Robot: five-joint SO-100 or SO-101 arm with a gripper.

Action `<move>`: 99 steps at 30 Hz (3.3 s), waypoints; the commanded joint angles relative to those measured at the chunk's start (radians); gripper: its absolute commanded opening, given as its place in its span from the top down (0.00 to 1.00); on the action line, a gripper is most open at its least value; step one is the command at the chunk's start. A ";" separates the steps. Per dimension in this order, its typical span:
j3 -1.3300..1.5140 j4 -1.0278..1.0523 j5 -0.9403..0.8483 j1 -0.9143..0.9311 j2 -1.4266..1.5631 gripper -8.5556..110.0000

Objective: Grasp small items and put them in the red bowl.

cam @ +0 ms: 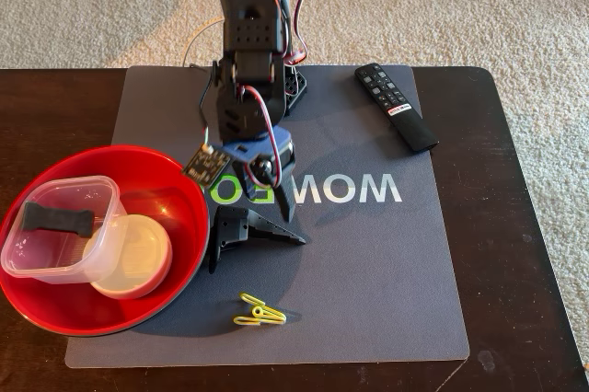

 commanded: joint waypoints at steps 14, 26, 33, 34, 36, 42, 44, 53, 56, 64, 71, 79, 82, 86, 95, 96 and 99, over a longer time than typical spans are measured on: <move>-0.146 -0.029 -0.060 0.133 -0.172 0.93; -0.002 -0.026 0.058 0.000 0.002 0.93; 0.258 0.153 0.225 -0.321 0.649 0.93; 0.255 0.187 0.224 -0.345 0.726 0.93; 0.213 0.252 0.222 -0.342 0.825 0.93; 0.025 0.235 0.230 -0.028 0.755 0.93; -0.080 0.229 0.230 0.078 0.621 0.93; -1.015 0.477 0.104 0.350 -0.298 0.93; -1.172 0.497 0.124 0.382 -0.497 0.93; -1.269 0.555 0.204 0.397 -0.635 0.76; -1.272 0.618 0.218 0.380 -0.601 0.68; -1.193 0.698 0.221 0.258 -0.304 0.68; -1.184 0.775 0.229 0.169 -0.201 0.68; -1.143 0.919 0.314 -0.051 -0.098 0.68; -0.518 0.914 0.376 -0.690 0.242 0.69; -0.465 0.910 0.348 -0.764 0.259 0.69; -0.288 0.845 0.279 -0.954 0.290 0.69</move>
